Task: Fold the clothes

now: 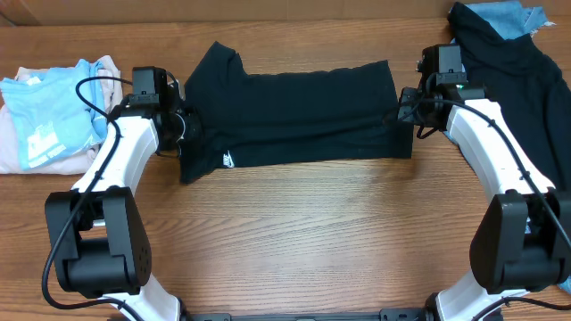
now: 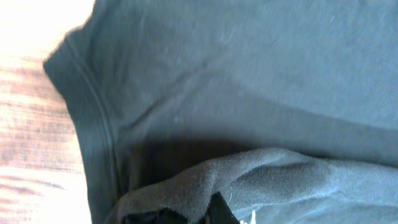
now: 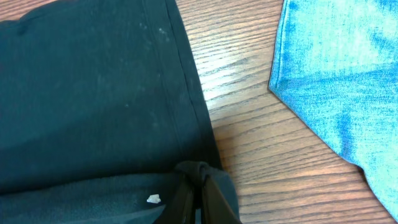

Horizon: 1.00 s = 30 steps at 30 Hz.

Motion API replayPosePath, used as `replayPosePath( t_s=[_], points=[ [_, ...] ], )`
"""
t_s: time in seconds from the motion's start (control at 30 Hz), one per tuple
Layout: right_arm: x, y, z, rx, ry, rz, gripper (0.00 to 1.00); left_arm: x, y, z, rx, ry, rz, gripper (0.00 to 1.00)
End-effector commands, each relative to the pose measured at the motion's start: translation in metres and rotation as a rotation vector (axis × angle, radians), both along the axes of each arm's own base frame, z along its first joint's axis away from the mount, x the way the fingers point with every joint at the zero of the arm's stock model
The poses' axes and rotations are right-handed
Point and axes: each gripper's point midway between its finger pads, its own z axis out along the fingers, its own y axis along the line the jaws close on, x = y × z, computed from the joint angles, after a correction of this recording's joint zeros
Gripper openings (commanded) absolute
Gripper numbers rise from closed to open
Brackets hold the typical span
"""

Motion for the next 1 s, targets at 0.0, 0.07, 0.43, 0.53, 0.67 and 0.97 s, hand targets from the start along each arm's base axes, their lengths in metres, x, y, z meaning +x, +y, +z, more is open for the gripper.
replayPosePath(
  t_s=[0.0, 0.07, 0.43, 0.53, 0.67, 0.97],
  points=[
    [-0.001, -0.005, -0.007, -0.018, 0.012, -0.017, 0.04, 0.004, 0.0, -0.002, -0.015, -0.007, 0.012, 0.06],
    [-0.002, -0.005, -0.012, -0.019, 0.025, -0.015, 0.04, 0.005, 0.0, -0.001, -0.014, -0.013, 0.012, 0.07],
    [0.0, -0.001, -0.034, -0.001, 0.062, -0.005, 0.49, 0.004, -0.002, -0.001, -0.035, -0.001, 0.041, 0.6],
    [-0.006, -0.001, -0.036, -0.004, 0.088, -0.002, 0.5, -0.006, -0.002, -0.006, -0.037, 0.044, 0.042, 0.6],
    [-0.016, -0.002, -0.039, -0.005, 0.131, -0.002, 0.5, -0.024, -0.003, -0.012, -0.038, 0.124, 0.04, 0.59],
    [-0.037, 0.001, -0.055, 0.014, 0.206, 0.005, 0.49, -0.047, -0.009, -0.019, 0.015, 0.209, -0.026, 0.55]
  ],
)
